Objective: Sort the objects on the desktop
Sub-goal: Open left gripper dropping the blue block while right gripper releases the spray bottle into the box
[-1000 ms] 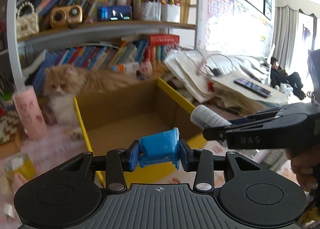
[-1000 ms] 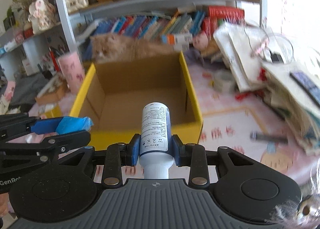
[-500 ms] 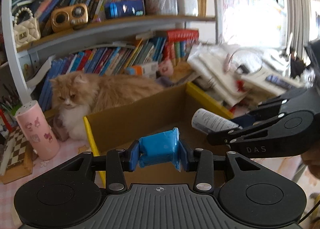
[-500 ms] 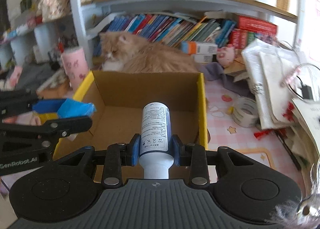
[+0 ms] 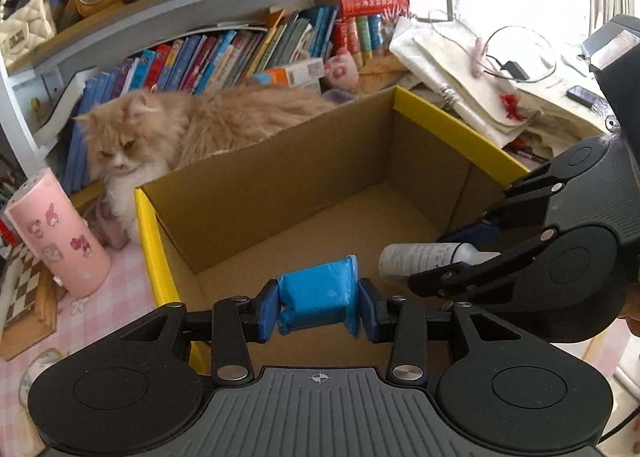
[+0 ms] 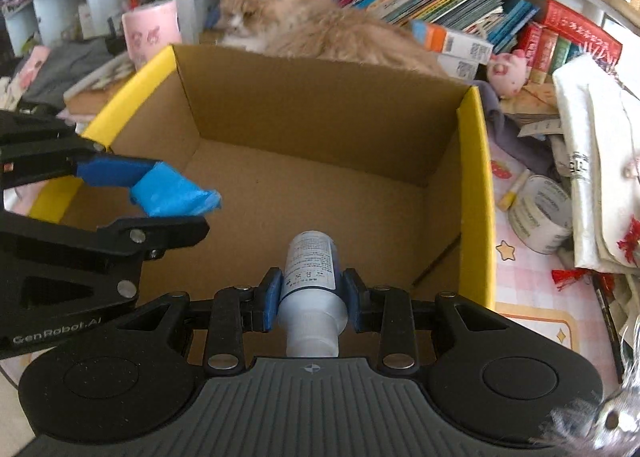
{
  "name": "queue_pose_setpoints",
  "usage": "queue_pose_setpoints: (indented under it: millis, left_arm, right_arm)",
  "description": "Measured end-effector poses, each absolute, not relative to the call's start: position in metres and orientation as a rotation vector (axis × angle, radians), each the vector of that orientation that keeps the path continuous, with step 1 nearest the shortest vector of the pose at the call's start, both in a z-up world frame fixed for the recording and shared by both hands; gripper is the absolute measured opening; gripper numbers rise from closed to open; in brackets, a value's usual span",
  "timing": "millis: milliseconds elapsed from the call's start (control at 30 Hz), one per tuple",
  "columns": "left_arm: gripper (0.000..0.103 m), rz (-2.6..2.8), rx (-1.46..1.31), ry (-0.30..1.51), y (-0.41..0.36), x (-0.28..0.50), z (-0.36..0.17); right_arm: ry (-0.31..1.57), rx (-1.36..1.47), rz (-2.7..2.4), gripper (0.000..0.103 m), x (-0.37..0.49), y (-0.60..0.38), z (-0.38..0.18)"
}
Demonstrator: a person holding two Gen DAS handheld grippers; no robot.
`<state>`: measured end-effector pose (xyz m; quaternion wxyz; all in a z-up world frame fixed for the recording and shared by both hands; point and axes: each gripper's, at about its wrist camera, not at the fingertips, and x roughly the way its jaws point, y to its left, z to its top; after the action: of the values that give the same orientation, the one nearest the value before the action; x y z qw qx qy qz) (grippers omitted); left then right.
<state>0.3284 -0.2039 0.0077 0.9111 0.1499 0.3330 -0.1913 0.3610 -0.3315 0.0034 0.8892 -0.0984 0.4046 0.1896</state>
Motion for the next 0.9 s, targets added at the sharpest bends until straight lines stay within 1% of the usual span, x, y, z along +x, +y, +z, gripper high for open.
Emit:
queue_pose_setpoints:
  millis: [100,233,267,333,367,467,733,900]
  left_arm:
    - [0.040,-0.382,0.307,0.685,-0.204,0.330,0.006]
    - [0.045,-0.370,0.307,0.669,-0.203,0.329,0.007]
    - [0.053,-0.361,0.308,0.662,-0.202,0.329,0.008]
    - [0.065,-0.348,0.304,0.650,-0.201,0.327,0.010]
    - [0.068,-0.347,0.297,0.645,-0.199,0.326,0.011]
    - [0.070,-0.352,0.264,0.636,-0.194,0.320,0.017]
    - [0.070,-0.332,0.217,0.597,-0.186,0.300,0.034]
    - [0.075,-0.314,0.184,0.549,-0.180,0.282,0.049]
  right_arm:
    - [0.849,-0.204,0.395,0.030,0.365,-0.330,0.000]
    - [0.848,-0.203,0.390,0.030,0.370,-0.330,0.001]
    - [0.848,-0.204,0.388,0.030,0.371,-0.330,0.001]
    - [0.827,-0.196,0.381,0.032,0.371,-0.332,0.006]
    - [0.819,-0.189,0.382,0.034,0.370,-0.333,0.009]
    - [0.792,-0.170,0.379,0.037,0.369,-0.336,0.021]
    - [0.723,-0.138,0.376,0.037,0.351,-0.346,0.049]
    - [0.684,-0.114,0.369,0.038,0.330,-0.352,0.063]
